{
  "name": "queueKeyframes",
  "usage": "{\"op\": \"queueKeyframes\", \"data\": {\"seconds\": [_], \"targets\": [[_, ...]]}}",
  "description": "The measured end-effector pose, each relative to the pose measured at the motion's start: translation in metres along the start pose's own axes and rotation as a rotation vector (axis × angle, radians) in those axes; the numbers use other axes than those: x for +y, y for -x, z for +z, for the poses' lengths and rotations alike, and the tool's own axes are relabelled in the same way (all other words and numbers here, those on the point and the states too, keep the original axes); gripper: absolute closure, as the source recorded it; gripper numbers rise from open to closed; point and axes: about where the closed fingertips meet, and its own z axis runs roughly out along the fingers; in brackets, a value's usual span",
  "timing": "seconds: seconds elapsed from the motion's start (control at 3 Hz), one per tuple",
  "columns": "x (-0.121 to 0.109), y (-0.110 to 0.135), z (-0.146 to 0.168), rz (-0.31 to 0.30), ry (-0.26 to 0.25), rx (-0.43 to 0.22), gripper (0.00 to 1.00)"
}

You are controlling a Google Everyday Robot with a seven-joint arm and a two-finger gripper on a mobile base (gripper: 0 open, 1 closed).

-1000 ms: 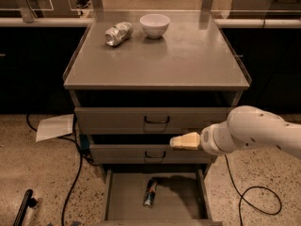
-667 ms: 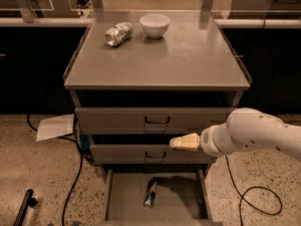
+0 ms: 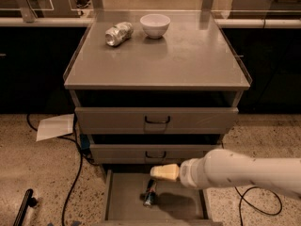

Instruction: Pick redbull can from bottom drawer and place on counter

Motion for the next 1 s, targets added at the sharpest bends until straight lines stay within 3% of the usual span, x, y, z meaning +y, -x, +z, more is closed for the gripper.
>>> {"op": "queueKeyframes", "data": {"seconds": [0.33, 0.67, 1.0], "targets": [[0.009, -0.059, 0.044, -0.013, -0.019, 0.063, 0.0], [0.019, -0.081, 0.057, -0.075, -0.019, 0.085, 0.0], [0.019, -0.081, 0.057, -0.075, -0.019, 0.085, 0.0]]}}
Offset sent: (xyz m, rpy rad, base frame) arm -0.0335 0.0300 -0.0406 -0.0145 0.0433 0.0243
